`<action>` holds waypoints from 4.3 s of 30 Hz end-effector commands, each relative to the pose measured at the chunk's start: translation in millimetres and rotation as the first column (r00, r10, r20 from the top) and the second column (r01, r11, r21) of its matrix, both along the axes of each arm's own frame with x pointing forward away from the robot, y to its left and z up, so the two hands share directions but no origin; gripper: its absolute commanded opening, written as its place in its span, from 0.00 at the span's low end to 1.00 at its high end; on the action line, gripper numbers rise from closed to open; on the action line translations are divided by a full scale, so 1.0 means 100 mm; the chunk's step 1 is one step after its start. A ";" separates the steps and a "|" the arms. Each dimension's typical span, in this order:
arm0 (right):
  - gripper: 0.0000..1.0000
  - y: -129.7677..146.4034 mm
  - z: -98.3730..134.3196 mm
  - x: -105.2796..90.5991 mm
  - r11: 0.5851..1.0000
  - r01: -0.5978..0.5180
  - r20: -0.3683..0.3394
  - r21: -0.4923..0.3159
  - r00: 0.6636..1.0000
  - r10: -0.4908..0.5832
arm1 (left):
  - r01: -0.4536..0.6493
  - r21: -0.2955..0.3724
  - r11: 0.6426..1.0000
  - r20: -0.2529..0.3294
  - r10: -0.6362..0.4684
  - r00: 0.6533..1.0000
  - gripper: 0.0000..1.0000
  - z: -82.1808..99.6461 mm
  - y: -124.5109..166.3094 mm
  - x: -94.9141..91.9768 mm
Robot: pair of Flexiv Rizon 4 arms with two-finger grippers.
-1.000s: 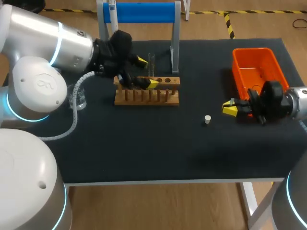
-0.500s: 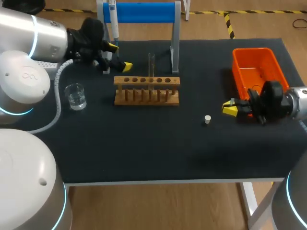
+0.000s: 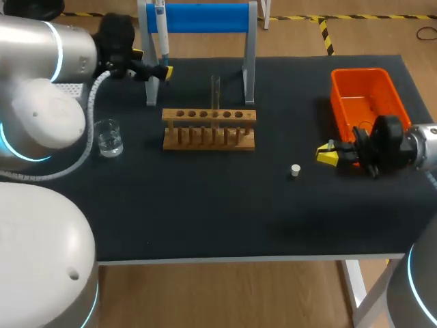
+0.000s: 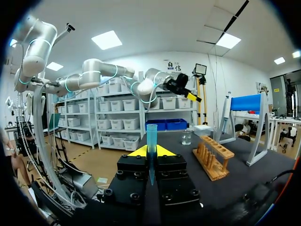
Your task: Invert the test tube, pick up the pipette, mount the tip to pipette, aspirate from beaker and dispense into the tube, eject the tip, return the pipette, and cap with the stopper.
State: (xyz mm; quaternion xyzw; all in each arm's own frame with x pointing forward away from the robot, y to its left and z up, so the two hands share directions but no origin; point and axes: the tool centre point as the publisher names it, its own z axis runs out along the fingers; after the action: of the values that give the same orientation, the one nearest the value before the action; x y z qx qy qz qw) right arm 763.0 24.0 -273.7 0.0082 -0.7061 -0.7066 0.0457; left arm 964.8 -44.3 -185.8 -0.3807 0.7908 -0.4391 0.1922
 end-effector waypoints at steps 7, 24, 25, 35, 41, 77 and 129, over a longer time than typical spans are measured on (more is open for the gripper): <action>0.00 -0.01 0.00 -0.01 1.000 0.000 0.001 -0.001 1.000 0.000 | -0.243 0.076 0.967 0.043 0.240 0.970 1.00 -0.10 -0.15 0.35; 0.00 -0.01 0.00 -0.01 1.000 0.000 0.001 -0.001 1.000 0.000 | -0.534 0.076 0.842 0.161 0.518 0.840 1.00 -0.10 -0.08 0.69; 0.00 -0.01 0.00 -0.01 1.000 0.000 0.001 -0.001 1.000 0.000 | -0.541 0.069 0.838 0.162 0.526 0.835 1.00 -0.10 -0.07 0.71; 0.00 -0.01 0.00 -0.01 1.000 0.000 0.001 -0.001 1.000 0.000 | -0.600 0.036 0.799 0.190 0.584 0.789 1.00 -0.10 -0.10 0.96; 0.00 -0.01 0.00 -0.01 1.000 0.000 0.001 -0.001 1.000 0.000 | -0.619 0.005 0.785 0.183 0.608 0.773 1.00 -0.13 -0.09 1.10; 0.00 -0.01 0.00 -0.01 1.000 0.000 0.001 -0.001 1.000 0.000 | -0.614 -0.110 0.781 0.178 0.624 0.761 0.49 -0.22 -0.02 1.78; 0.00 -0.01 0.00 -0.01 1.000 0.000 0.001 -0.001 1.000 0.000 | -0.603 -0.125 0.788 0.193 0.616 0.764 0.48 -0.23 -0.03 2.00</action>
State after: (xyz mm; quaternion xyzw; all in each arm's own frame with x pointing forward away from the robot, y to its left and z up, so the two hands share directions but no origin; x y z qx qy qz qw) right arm 762.8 23.8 -273.5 0.0081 -0.7062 -0.7065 0.0455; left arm 1161.6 -45.5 -207.9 -0.5694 0.5852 -0.4159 0.4005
